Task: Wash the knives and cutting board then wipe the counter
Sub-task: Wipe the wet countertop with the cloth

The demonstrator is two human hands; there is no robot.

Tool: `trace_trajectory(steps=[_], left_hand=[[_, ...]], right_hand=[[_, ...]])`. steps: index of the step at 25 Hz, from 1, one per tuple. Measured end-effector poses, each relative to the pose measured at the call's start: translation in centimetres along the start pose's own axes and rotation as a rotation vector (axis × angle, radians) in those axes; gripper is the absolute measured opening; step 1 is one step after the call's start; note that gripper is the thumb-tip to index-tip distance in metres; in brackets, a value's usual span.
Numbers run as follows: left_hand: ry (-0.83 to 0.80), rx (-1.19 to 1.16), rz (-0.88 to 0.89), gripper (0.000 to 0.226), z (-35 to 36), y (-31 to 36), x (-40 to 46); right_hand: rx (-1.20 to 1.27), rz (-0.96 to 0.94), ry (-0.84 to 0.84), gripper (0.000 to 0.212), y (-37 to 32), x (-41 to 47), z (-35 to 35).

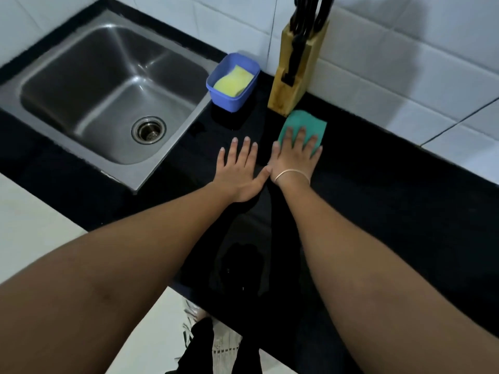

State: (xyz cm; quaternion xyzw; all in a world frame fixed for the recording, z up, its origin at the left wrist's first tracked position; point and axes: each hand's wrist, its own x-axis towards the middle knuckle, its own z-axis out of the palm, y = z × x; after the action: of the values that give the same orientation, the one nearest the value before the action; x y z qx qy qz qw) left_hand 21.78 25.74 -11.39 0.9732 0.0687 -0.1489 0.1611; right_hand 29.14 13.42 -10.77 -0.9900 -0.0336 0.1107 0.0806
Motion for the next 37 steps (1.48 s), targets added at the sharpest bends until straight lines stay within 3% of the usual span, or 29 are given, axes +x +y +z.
trace_trajectory(steps=[4,8,9,11,13,17,26,29,31,34,37], left_hand=[[0.000,-0.249,-0.103,0.070,-1.1,1.4,1.0],[-0.079,-0.138,-0.010,0.065,-1.1,2.7,1.6],[-0.137,-0.099,-0.005,0.065,-1.2,2.6,1.9],[-0.263,-0.093,-0.011,0.063,-1.7,2.3,2.5],[-0.344,-0.097,-0.015,0.063,-2.4,1.9,3.2],[-0.391,-0.087,-0.014,0.066,-2.3,1.9,3.6],[-0.327,-0.113,0.010,0.068,-1.6,1.7,3.6],[-0.068,-0.096,0.009,0.076,-1.0,2.2,1.5],[0.116,-0.029,0.140,0.077,-0.2,4.7,-0.2],[0.039,0.043,0.435,0.076,1.7,11.2,-0.6],[-0.040,0.037,0.449,0.081,2.7,17.2,0.7]], right_hand=[[0.027,-0.032,-0.034,0.060,0.1,-1.5,-1.6],[0.359,0.084,0.267,0.054,-0.7,3.1,-6.8],[0.496,0.092,0.279,0.057,-1.2,4.6,-7.9],[0.702,0.114,0.166,0.085,-2.7,6.8,-9.5],[0.773,0.145,0.114,0.109,-4.7,8.1,-9.5],[0.822,0.215,0.300,0.111,-6.2,9.2,-7.9],[0.778,0.158,0.428,0.106,-5.4,8.2,-10.3],[0.795,0.144,0.433,0.105,-3.5,7.0,-12.3],[0.799,0.150,0.446,0.105,-0.6,6.1,-13.7],[0.713,0.176,0.496,0.108,4.9,4.3,-14.4],[0.646,0.201,0.555,0.109,11.1,2.3,-14.7]])
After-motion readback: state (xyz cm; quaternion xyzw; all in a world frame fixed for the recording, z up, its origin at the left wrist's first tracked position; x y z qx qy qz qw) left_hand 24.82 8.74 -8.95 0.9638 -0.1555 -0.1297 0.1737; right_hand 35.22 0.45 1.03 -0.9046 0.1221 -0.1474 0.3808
